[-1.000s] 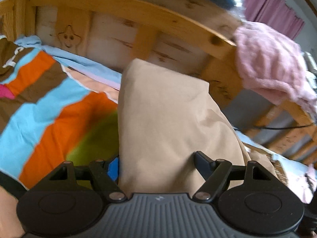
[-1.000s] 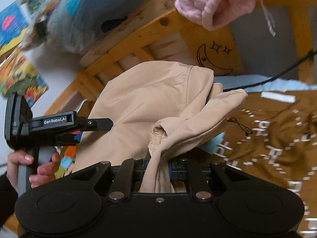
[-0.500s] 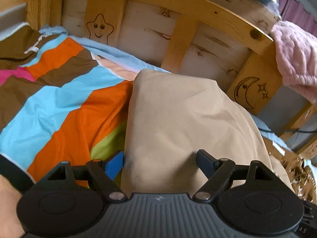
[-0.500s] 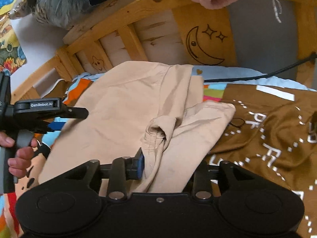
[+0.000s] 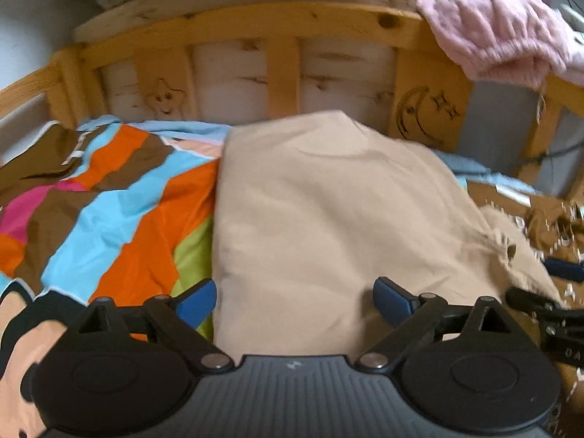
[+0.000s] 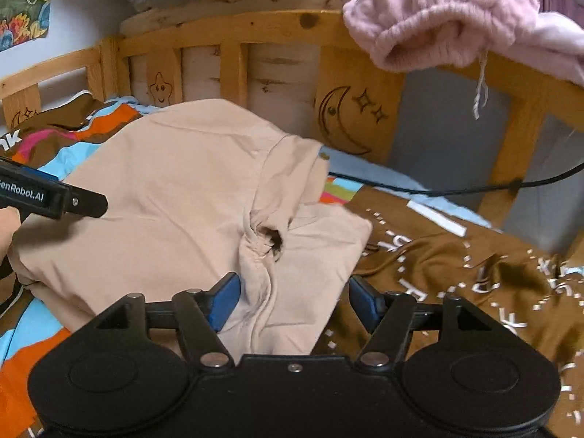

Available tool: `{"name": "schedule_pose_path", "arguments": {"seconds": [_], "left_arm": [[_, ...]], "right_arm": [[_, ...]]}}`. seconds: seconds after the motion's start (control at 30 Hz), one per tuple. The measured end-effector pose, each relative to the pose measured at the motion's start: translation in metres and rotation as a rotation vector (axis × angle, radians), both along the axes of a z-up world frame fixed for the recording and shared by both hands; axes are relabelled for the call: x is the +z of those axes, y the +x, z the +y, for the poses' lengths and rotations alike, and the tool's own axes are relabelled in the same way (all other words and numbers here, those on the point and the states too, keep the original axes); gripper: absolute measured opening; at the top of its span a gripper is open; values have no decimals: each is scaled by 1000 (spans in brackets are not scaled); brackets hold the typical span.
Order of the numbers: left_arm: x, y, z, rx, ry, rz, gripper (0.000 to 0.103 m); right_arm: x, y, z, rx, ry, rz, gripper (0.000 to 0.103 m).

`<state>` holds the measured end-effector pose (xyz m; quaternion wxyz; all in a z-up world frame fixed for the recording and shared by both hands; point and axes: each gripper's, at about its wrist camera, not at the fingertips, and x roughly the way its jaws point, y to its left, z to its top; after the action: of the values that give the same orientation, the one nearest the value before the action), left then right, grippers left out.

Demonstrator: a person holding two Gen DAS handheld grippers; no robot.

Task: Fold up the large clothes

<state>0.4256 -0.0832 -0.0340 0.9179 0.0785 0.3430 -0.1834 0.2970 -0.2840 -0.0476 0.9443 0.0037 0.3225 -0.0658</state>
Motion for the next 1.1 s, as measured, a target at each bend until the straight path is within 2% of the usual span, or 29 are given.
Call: {"name": "schedule_pose_path", "arguments": {"seconds": [0.17, 0.33, 0.43, 0.53, 0.63, 0.73, 0.97, 1.1], "left_arm": [[23, -29, 16, 111, -76, -59, 101], [55, -64, 35, 141, -133, -121, 102], [71, -87, 49, 168, -135, -181, 102], [78, -116, 63, 179, -101, -240, 102], [76, -145, 77, 186, -48, -274, 102], [67, -171, 90, 181, -16, -270, 102], [36, -224, 115, 155, 21, -168, 102], [17, -246, 124, 151, 42, -115, 102]], "right_arm": [[25, -22, -2, -16, 62, -72, 72], [64, -51, 4, 5, 114, -181, 88], [83, -75, 8, 6, 153, -258, 102], [91, -99, 15, -5, 157, -293, 102], [89, -126, 26, -1, 145, -284, 102], [82, -154, 36, 1, 118, -248, 102], [60, -225, 56, 26, 96, -169, 102], [53, -234, 58, 39, 86, -124, 102]]}}
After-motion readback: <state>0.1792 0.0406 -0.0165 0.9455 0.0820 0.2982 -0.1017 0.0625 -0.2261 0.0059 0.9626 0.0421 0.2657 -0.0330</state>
